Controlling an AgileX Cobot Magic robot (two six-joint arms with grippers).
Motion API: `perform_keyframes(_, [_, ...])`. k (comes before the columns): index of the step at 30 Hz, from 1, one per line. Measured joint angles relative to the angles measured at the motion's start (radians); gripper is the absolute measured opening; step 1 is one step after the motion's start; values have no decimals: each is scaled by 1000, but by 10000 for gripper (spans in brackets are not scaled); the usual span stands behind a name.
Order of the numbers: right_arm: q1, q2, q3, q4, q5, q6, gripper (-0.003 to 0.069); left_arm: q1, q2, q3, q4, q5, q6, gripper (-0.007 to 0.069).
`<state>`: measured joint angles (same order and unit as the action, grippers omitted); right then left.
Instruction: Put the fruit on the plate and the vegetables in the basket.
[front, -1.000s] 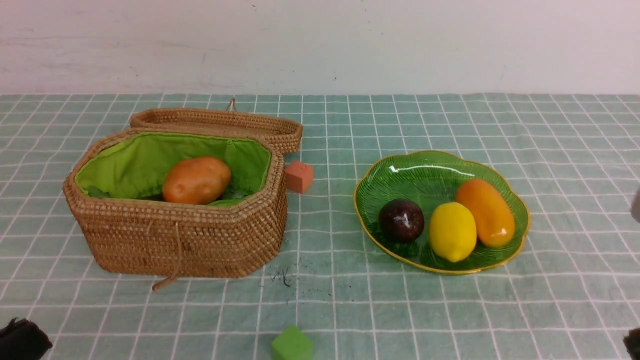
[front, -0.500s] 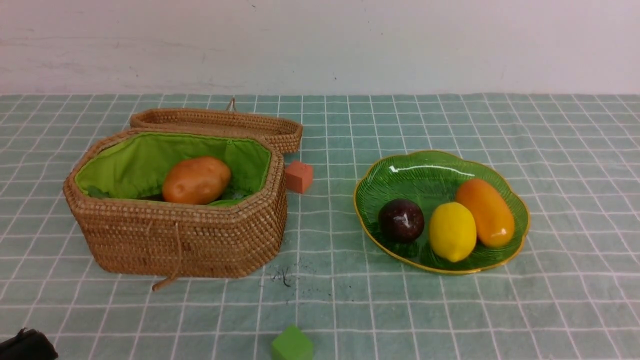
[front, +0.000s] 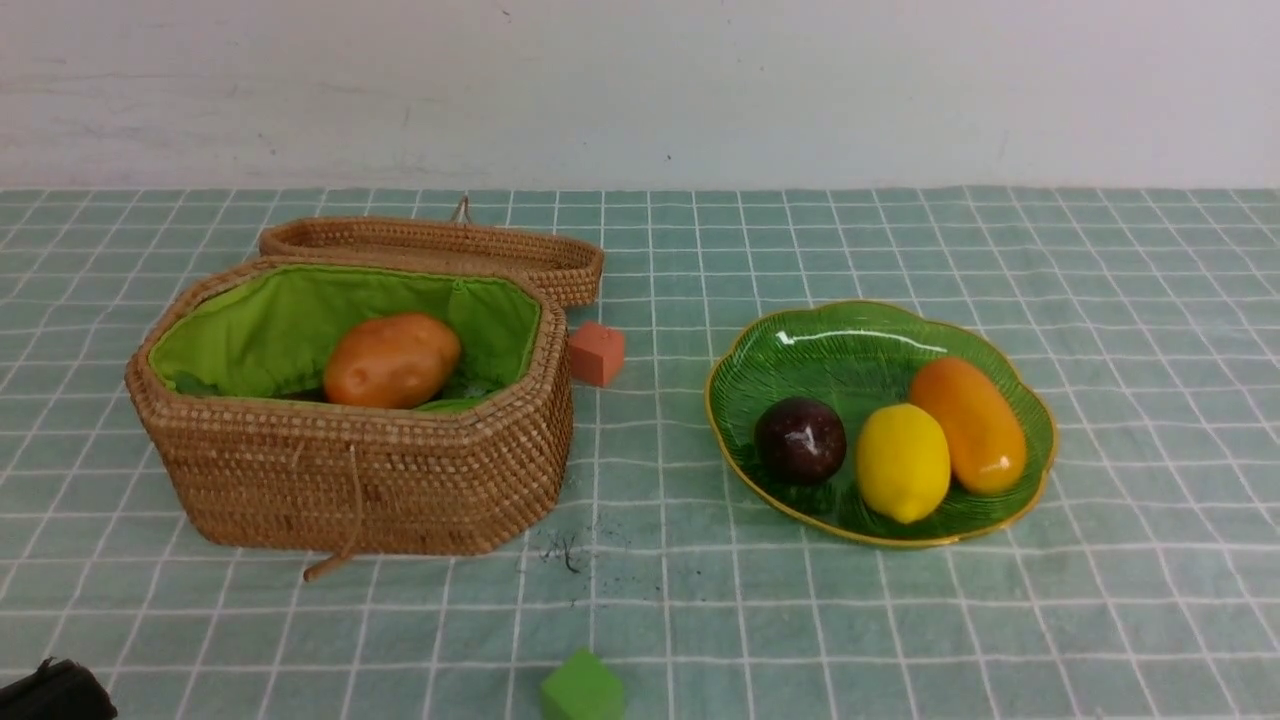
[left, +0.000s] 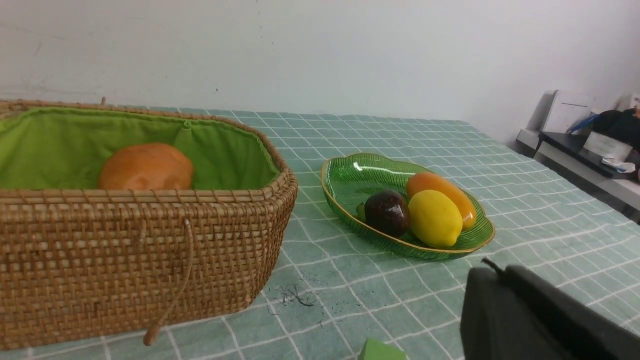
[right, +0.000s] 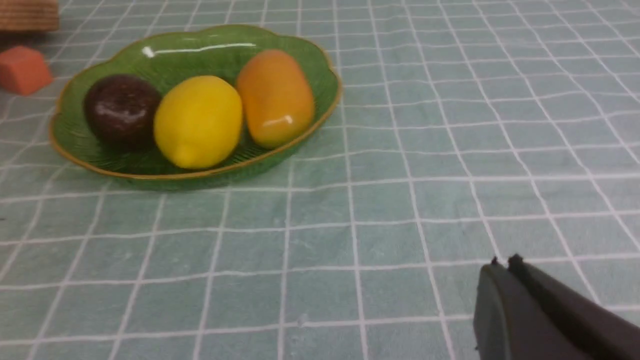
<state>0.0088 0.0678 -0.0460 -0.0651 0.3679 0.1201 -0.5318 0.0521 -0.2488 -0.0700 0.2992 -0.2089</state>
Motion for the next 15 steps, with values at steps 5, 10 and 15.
perform_keyframes(5, [-37, -78, 65, 29, 1, -20, -18, 0, 0, 1, 0, 0, 0, 7])
perform_keyframes(10, [-38, -79, 65, 76, 3, -81, -18, 0, 0, 1, -1, 1, 0, 15])
perform_keyframes(15, [-38, -79, 65, 106, 4, -91, -18, 0, 0, 1, -1, 1, 0, 20])
